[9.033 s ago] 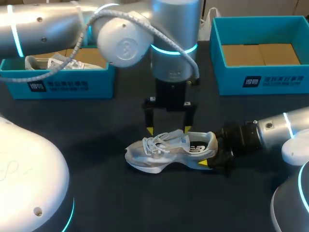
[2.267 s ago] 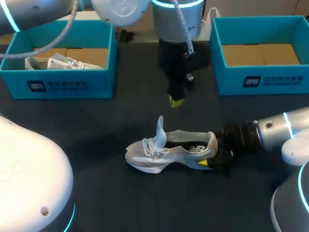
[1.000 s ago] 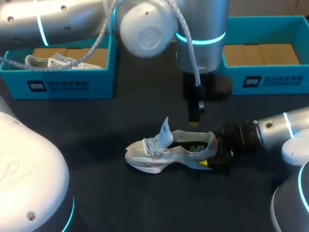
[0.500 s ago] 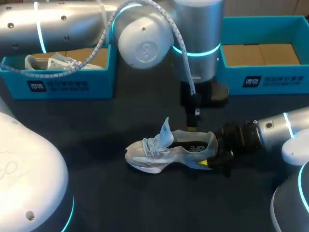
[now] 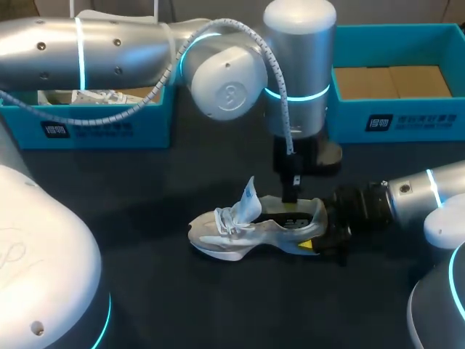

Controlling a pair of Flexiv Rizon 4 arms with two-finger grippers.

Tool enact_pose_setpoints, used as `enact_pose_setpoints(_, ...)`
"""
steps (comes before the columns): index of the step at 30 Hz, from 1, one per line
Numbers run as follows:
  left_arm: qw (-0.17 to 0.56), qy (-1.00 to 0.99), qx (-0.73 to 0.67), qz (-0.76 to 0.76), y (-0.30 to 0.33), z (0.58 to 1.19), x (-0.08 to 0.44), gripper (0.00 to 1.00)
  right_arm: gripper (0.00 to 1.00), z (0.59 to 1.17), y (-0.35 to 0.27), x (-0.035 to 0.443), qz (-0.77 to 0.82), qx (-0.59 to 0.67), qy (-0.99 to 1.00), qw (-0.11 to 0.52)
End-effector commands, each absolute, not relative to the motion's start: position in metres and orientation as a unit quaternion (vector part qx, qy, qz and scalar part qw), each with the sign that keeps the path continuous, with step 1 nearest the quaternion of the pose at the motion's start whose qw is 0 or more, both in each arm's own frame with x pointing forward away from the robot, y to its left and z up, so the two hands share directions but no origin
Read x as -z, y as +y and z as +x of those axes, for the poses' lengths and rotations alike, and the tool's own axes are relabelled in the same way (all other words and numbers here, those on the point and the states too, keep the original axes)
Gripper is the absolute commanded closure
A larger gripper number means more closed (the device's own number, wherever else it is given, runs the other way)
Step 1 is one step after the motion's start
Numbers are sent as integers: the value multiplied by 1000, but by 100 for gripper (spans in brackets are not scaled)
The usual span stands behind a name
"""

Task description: Take the shoe out of the shoebox, open the shoe tongue, remove and reinsert the insole, then place the shoe into the shoebox

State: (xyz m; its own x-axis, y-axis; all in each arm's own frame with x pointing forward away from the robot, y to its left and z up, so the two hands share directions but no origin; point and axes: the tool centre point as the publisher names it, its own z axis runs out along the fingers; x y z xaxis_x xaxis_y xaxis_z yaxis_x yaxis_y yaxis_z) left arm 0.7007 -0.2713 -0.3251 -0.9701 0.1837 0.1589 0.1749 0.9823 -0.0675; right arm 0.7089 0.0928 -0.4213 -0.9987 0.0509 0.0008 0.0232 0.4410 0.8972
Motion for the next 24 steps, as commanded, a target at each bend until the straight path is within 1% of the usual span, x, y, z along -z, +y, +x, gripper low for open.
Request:
enact_pose_setpoints(1,89,-991,-27,-95,-271,696,336,100,100,710,93,422,22,-527,850,13)
enact_pose_setpoints(15,96,-990,-14,-100,-270,683,362,100,100,710,93,422,22,-527,850,13)
enact_pose_setpoints(24,112,-990,-3,-82,-248,684,371,100,100,710,93,422,22,-527,850,13)
